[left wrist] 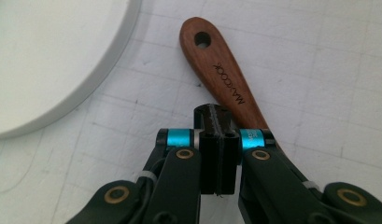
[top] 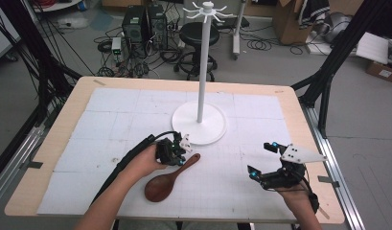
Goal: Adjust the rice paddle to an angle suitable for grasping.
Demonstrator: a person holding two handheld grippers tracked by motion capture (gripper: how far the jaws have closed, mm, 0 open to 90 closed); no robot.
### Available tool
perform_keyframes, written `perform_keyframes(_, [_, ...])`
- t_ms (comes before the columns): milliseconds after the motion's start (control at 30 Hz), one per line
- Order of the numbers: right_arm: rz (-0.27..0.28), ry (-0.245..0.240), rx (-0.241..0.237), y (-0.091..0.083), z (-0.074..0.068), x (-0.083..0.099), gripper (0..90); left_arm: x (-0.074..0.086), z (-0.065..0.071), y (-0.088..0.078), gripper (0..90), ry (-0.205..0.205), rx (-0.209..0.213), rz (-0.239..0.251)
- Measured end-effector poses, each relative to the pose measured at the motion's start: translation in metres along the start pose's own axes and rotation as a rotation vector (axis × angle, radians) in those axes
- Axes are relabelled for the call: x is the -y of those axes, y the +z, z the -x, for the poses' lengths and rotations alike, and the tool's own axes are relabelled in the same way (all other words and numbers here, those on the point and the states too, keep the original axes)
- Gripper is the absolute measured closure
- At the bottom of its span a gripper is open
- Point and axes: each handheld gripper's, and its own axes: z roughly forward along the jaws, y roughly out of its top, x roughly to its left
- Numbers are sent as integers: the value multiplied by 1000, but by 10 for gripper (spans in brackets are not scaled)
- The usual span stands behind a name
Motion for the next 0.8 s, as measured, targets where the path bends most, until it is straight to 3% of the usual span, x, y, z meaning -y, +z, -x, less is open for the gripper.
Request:
perform_keyframes(167, [-6, 9, 1, -1, 0, 1, 6, 2, -2, -13, 881, -76, 12, 32])
perform_keyframes(500, [-3, 18, 10, 1, 2, -1, 5, 4, -1, -32, 709, -157, 15, 52])
perform_keyframes(567, [-6, 15, 7, 2, 2, -2, 5, 4, 2, -34, 588, -167, -8, 50])
perform_keyframes(633, [-7, 14, 7, 2, 2, -2, 6, 3, 4, -37, 552, -188, -23, 53])
perform_keyframes(667, [-9, 14, 7, 1, 2, -2, 5, 3, 4, -37, 444, -194, -22, 55])
perform_keyframes(733, [-6, 16, 11, 1, 2, -2, 5, 4, 6, -38, 401, -217, -10, 51])
perform_keyframes(767, [-6, 19, 11, 0, 3, -1, 5, 4, 7, -38, 261, -218, -15, 46])
perform_keyframes(800, [-6, 19, 11, 0, 3, -1, 5, 4, 8, -39, 261, -216, -21, 40])
